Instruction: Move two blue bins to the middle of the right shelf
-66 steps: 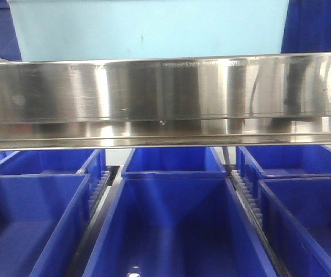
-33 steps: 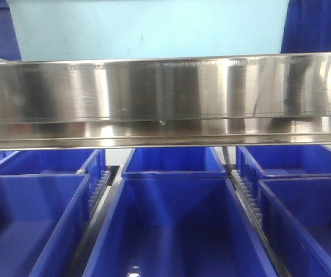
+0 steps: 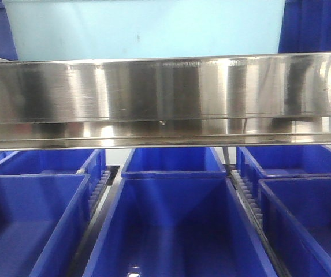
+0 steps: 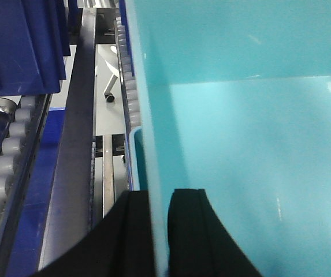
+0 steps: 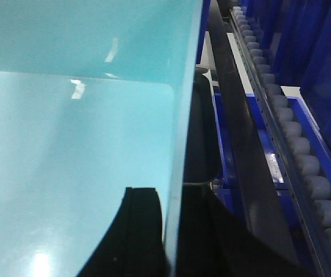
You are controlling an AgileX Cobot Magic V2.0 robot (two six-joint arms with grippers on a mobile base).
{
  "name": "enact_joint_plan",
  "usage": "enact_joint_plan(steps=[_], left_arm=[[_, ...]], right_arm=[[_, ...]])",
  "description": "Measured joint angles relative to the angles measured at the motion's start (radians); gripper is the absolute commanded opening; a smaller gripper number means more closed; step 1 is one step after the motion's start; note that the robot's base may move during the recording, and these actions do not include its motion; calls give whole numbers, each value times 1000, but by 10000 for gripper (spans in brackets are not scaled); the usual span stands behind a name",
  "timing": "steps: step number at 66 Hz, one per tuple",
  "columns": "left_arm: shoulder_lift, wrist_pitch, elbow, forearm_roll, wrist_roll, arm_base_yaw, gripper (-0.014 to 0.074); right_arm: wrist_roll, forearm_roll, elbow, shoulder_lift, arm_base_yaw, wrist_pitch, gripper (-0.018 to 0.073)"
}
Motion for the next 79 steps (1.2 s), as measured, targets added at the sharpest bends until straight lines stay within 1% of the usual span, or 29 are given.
enact_joint_plan(steps=[4,8,16,17,20,21,23,26,28,31,32,34,37,39,44,52,57,61,66,75,79], left_arm=[[0,0,0,0,0,0,-90],[0,0,0,0,0,0,-26],[0,-3,0,0,4,0,206],[0,-6,0,0,6,0,247],[0,-19,0,2,9,0,321],[0,-24,0,-2,9,0,331],[0,-35,0,-4,9,0,379],[0,-37,0,-6,9,-2,417],[0,-43,1,-8,9,-2,433],[0,-45,1,-13,9,-6,441],[0,-47,2,-13,9,-8,441],[0,-49,2,-15,9,-11,440],[0,-57,2,-17,9,-11,441],[0,-59,2,-16,9,-13,441],[-3,-61,2,-17,9,-13,441],[-34,-39,-6,-17,9,-13,424],[-49,50,-42,-17,9,-17,409],[-50,161,-99,-17,9,-17,409],[-39,322,-186,-21,9,-17,409],[12,585,-368,-56,16,-17,409],[44,703,-433,-82,36,-17,409]], right_arm=[[0,0,0,0,-2,-2,-159],[0,0,2,0,-2,-2,-159],[0,0,2,0,-2,-4,-153],[0,0,2,0,-2,-4,-141],[0,0,2,0,-2,-4,-90],[0,0,2,0,-2,-6,-47],[0,2,2,0,-2,-8,19],[0,2,2,0,2,-10,133],[0,9,2,0,4,-15,228],[0,17,2,2,9,-25,326],[0,19,2,2,9,-27,340],[0,21,2,4,13,-33,399],[0,23,2,4,14,-43,448],[0,26,2,4,17,-48,459],[0,26,-5,4,17,-50,453],[0,35,-57,4,19,-11,453],[0,68,-101,4,19,39,453],[0,109,-139,4,19,94,453],[-30,180,-189,4,16,184,453],[-156,375,-259,4,-22,302,453],[-195,454,-276,4,-51,357,453]])
